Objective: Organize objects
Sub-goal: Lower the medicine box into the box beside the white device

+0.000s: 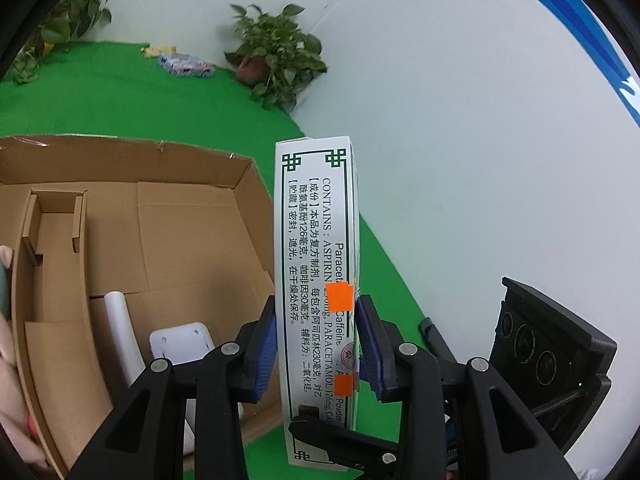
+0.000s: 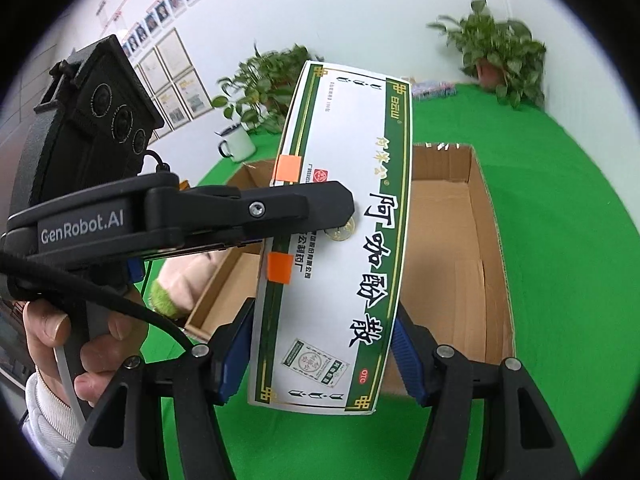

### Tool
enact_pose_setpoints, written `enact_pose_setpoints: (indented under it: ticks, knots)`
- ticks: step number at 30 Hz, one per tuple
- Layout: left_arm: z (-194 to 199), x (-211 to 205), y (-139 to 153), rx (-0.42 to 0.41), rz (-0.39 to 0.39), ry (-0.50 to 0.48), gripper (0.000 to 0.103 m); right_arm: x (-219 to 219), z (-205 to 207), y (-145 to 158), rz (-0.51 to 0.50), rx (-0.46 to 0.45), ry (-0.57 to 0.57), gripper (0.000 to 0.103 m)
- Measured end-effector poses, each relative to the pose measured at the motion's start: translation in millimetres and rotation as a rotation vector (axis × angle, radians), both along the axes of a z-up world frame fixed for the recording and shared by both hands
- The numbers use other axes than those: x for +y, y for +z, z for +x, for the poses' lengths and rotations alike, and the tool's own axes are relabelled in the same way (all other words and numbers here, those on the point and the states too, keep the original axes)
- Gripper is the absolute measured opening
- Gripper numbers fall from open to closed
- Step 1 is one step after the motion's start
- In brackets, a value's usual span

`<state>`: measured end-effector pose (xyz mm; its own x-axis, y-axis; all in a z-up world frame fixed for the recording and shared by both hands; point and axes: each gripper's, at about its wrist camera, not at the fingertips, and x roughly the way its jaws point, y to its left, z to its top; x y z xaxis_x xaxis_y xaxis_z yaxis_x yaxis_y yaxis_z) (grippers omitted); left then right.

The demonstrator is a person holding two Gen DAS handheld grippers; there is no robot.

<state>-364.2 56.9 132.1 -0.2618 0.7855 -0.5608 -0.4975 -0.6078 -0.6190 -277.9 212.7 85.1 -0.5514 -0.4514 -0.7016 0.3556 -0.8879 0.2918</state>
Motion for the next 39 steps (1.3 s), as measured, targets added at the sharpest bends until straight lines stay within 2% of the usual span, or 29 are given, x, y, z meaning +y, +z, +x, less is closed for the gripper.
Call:
enact_pose_setpoints:
  ticks: [3, 10, 15, 18, 23, 32, 36, 37, 39]
  knots:
    - [-23.5, 7.7, -19.6, -0.062, -0.019, -0.001, 0.035, 4.4, -21.3, -10.8, 0.005, -0.061, 0.005, 0.062]
    - [-62.0, 22.2, -84.8, -0.229, -0.043, 0.01, 0.035, 13.6, -53.6, -57.3, 0.014, -0.23, 0.017, 0.062]
    - [-80.7, 25.4, -114.9, -0.319, -0.033, 0.026, 0.035, 15.3, -68.1, -78.3, 0.049, -0.284, 0.021, 0.062]
    - [-88.6, 28.8, -125.2, -0.346, -0.051, 0.028, 0.037, 14.9, -74.0, -87.6, 0.08, -0.305, 0.024, 0.062]
    - [-97.9, 34.8, -134.5, -0.357, -0.142, 0.043, 0.044, 9.6, -77.1, -102.3, 0.159, -0.328, 0.011, 0.062]
    - [-100.5, 26.2, -113.6, -0.302, -0.191, 0.069, 0.047, 7.2, -74.6, -112.0, 0.203, -0.381, -0.027, 0.064]
    - [-88.6, 10.0, -91.5, -0.223, -0.208, 0.088, 0.047, 4.8, -69.2, -116.1, 0.19, -0.418, -0.034, 0.069]
    - [-71.5, 3.6, -89.3, -0.194, -0.219, 0.092, 0.047, 5.0, -67.0, -115.5, 0.184, -0.418, -0.035, 0.071]
    - [-73.9, 3.1, -76.7, -0.118, -0.271, 0.12, 0.047, 5.7, -62.6, -113.3, 0.174, -0.409, -0.04, 0.072]
